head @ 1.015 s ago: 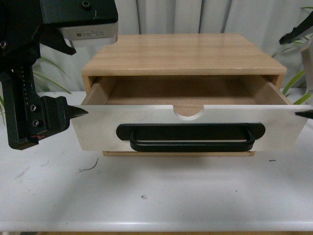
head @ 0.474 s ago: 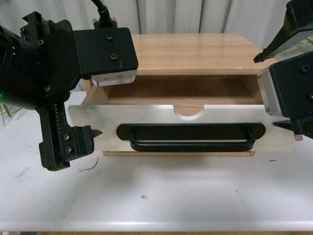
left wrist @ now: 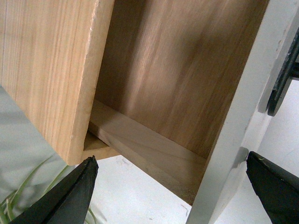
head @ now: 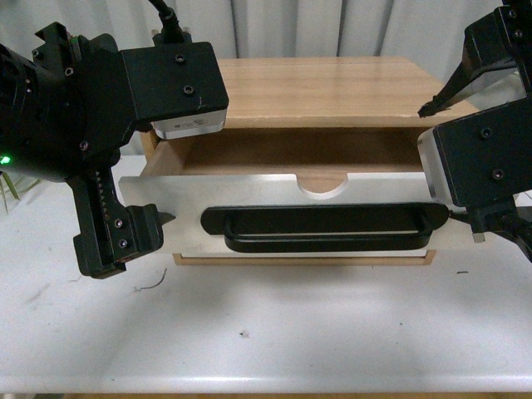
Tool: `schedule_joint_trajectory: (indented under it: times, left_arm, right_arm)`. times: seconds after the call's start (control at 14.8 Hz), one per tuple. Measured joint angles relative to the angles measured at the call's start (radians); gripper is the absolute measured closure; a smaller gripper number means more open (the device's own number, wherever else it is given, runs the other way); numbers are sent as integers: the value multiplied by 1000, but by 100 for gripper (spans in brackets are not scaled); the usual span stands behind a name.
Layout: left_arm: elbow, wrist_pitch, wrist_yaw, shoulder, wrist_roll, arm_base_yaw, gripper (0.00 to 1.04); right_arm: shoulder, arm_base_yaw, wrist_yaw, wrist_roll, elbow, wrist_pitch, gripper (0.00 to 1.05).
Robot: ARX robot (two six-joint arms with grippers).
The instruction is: Close drawer sideways
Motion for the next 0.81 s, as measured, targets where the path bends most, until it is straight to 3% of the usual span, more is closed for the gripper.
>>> schedule_joint_trajectory:
  times: [0.81]
  left_arm:
    - [164,154,-76,201,-39,11,7]
  right_arm:
    - [179,-71,0,37,179,100,6]
